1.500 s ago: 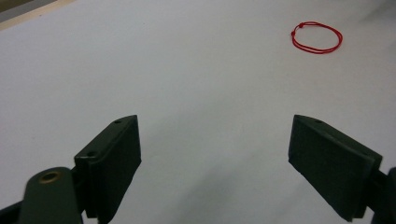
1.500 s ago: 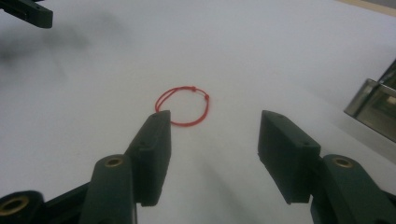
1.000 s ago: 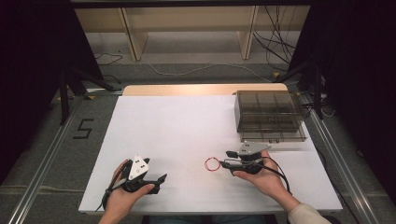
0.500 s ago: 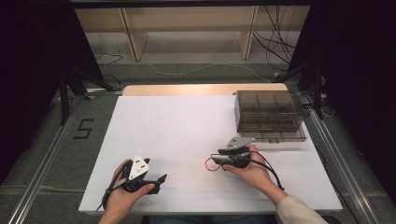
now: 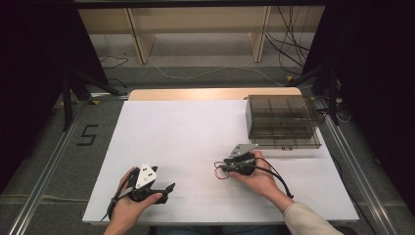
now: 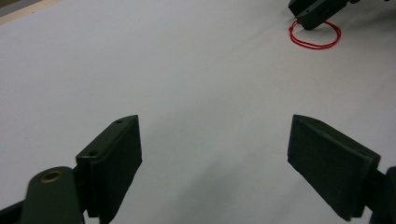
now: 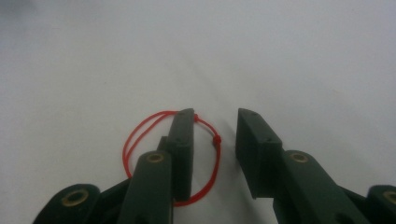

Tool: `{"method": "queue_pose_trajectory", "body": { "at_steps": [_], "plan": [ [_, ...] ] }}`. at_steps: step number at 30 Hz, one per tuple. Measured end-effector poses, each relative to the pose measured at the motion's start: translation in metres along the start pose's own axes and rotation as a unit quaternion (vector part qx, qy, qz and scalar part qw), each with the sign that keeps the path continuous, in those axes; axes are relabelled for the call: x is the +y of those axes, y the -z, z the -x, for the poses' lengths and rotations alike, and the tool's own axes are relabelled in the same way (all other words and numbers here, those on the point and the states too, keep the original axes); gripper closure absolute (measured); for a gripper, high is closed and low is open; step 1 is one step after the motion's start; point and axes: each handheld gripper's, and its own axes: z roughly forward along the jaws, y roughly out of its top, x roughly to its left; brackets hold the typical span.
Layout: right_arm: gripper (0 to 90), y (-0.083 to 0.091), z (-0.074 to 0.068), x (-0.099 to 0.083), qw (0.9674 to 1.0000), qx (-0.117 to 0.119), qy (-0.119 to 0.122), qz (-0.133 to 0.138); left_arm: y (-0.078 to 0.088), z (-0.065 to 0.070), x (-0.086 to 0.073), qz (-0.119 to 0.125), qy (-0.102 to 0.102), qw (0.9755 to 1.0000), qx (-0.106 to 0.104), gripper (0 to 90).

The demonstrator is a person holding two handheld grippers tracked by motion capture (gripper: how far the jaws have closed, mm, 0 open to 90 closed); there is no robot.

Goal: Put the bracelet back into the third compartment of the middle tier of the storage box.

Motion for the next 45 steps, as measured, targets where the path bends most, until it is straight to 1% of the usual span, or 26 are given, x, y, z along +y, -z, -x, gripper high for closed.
{"method": "queue_pose_trajectory", "body": {
  "at_steps": [2, 7, 8, 12, 17, 19, 24, 35, 44, 45],
  "plan": [
    [72.1, 0.000, 0.000, 0.000, 1.0000, 0.000, -0.003, 0.000, 0.000, 0.000, 0.000, -0.001, -0.004, 1.0000, -0.001, 17.4],
    [82.4, -0.002, -0.002, 0.002, 0.9998, -0.009, -0.015, -0.003, -0.001, 0.002, 0.000, -0.002, -0.005, 1.0000, -0.003, 17.6],
    [82.4, -0.002, -0.002, 0.002, 0.9998, -0.009, -0.015, -0.003, -0.002, 0.003, 0.000, -0.001, -0.003, 1.0000, -0.003, 17.6],
    [87.5, -0.003, -0.002, 0.002, 0.9994, -0.011, -0.032, -0.002, -0.002, 0.002, 0.000, -0.005, -0.004, 1.0000, -0.005, 17.7],
    [88.3, -0.003, -0.003, 0.003, 0.9989, -0.018, -0.043, -0.003, -0.002, 0.002, 0.000, -0.002, -0.002, 1.0000, -0.003, 17.5],
    [88.4, -0.003, -0.004, 0.003, 0.9985, -0.019, -0.051, -0.001, -0.002, 0.002, 0.000, -0.002, -0.002, 1.0000, -0.002, 17.5],
    [88.5, -0.002, -0.005, 0.003, 0.9983, -0.021, -0.055, 0.001, -0.002, 0.002, 0.000, -0.002, -0.003, 1.0000, -0.003, 17.5],
    [88.5, 0.007, -0.004, 0.007, 0.9975, -0.021, -0.063, 0.024, -0.002, 0.002, 0.000, -0.005, -0.007, 1.0000, -0.003, 17.6],
    [88.6, 0.012, -0.005, 0.009, 0.9969, -0.021, -0.069, 0.032, -0.002, 0.003, 0.000, -0.005, -0.008, 1.0000, -0.002, 17.6],
    [88.5, 0.012, -0.005, 0.010, 0.9971, -0.020, -0.066, 0.033, -0.002, 0.003, 0.000, -0.005, -0.008, 1.0000, -0.002, 17.6]
  ]
}}
